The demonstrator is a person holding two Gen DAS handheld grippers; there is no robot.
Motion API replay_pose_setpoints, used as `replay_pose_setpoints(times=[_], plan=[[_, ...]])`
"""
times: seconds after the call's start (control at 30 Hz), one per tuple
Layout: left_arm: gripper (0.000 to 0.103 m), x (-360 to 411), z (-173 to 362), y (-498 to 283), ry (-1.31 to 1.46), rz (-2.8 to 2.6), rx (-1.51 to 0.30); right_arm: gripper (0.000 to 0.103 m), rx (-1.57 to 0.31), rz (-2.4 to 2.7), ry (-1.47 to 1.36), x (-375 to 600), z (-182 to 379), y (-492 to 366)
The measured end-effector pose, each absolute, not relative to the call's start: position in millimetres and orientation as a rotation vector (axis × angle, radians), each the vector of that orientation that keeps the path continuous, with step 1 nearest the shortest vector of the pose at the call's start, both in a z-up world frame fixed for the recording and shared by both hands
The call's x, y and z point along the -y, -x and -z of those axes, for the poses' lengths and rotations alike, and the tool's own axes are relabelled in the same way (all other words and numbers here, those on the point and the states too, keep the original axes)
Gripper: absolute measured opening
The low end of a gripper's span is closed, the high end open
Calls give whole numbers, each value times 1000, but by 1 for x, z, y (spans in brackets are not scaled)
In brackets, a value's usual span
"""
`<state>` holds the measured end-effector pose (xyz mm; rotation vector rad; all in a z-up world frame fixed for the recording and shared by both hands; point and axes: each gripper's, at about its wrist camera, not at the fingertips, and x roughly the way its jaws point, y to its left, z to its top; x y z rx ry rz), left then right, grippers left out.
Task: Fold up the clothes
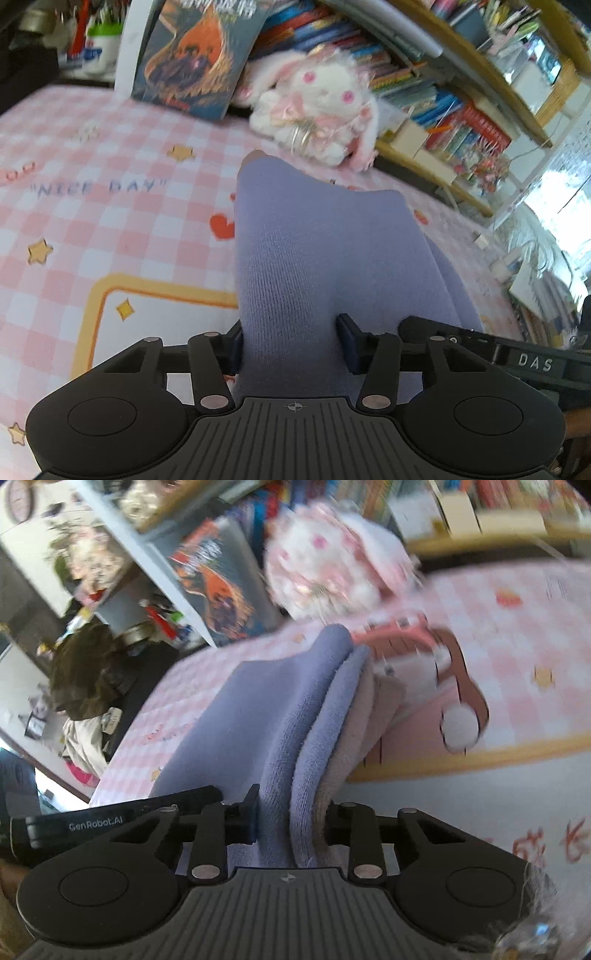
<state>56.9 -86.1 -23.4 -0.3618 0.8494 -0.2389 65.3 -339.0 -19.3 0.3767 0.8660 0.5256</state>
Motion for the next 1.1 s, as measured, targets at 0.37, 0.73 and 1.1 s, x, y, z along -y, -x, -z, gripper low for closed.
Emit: replay_pose_setpoints(times=[0.37, 0.73, 1.1], plan=[[48, 104, 8, -53, 332, 247, -804, 27, -791, -541, -376, 357, 8, -59], [48, 128, 5, -57, 289, 289, -816, 27, -781, -504, -424, 383, 10, -50], [48, 141, 5, -64, 268, 358, -822, 27, -764, -439, -432, 396, 8, -41]])
